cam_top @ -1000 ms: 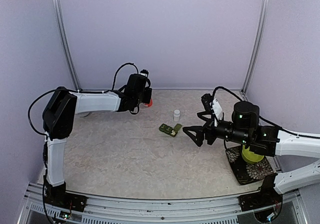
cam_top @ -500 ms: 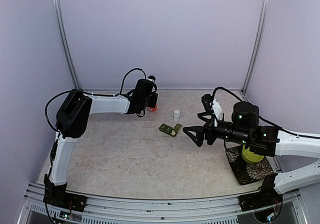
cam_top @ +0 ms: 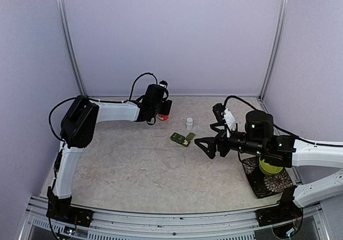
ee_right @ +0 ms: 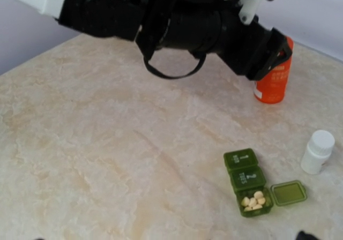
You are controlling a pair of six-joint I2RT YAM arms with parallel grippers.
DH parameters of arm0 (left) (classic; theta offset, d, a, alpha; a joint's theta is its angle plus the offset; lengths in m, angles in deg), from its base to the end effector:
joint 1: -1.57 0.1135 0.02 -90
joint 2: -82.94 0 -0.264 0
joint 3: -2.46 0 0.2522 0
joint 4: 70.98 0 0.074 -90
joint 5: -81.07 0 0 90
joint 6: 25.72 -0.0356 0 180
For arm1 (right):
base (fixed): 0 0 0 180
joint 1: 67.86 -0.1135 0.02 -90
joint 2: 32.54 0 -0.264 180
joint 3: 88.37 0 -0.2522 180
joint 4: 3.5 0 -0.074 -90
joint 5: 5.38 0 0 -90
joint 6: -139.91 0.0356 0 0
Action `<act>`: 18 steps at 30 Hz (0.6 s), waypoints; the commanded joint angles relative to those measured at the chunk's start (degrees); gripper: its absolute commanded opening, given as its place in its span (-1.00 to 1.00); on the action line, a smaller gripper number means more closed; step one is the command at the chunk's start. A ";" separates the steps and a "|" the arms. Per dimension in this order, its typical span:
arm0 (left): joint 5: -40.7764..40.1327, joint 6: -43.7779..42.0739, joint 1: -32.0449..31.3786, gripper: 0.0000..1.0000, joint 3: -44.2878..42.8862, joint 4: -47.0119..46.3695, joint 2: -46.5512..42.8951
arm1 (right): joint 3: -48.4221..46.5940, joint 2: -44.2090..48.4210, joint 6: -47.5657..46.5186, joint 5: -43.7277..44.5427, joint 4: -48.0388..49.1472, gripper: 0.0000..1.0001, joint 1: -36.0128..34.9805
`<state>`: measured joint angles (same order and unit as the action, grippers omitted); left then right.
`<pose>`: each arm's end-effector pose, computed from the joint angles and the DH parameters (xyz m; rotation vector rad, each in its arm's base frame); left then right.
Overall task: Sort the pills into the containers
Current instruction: Place the pill bottle at the center of the board.
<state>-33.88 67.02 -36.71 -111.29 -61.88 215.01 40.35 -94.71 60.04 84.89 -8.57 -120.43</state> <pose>0.4259 -0.3169 0.1813 0.3514 1.9705 -0.0114 0.1520 0.1983 0.2692 -0.6911 1.7894 0.7487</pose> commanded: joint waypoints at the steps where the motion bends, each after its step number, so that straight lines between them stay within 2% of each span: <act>1: 1.09 0.64 0.04 0.53 -1.83 0.25 -1.12 | -0.54 -1.47 0.35 0.19 0.58 1.00 0.58; 5: 1.19 4.00 0.05 0.73 0.93 0.68 -5.28 | -0.64 -2.23 1.83 0.51 0.87 1.00 1.44; 12: 10.02 11.61 -0.48 0.97 13.58 -2.38 -15.33 | 0.69 -4.37 11.39 -6.20 4.93 1.00 7.86; 14: 10.73 12.30 -1.15 0.97 18.15 -3.94 -17.25 | 0.59 -6.06 14.31 -8.66 5.83 1.00 9.97; 18: 10.78 12.93 -2.17 0.97 21.97 -4.90 -17.63 | -1.39 -11.20 19.44 -12.78 6.80 1.00 12.83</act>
<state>-25.71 77.56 -37.61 -93.02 -64.77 197.20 40.33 -101.75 72.13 77.61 -4.22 -109.85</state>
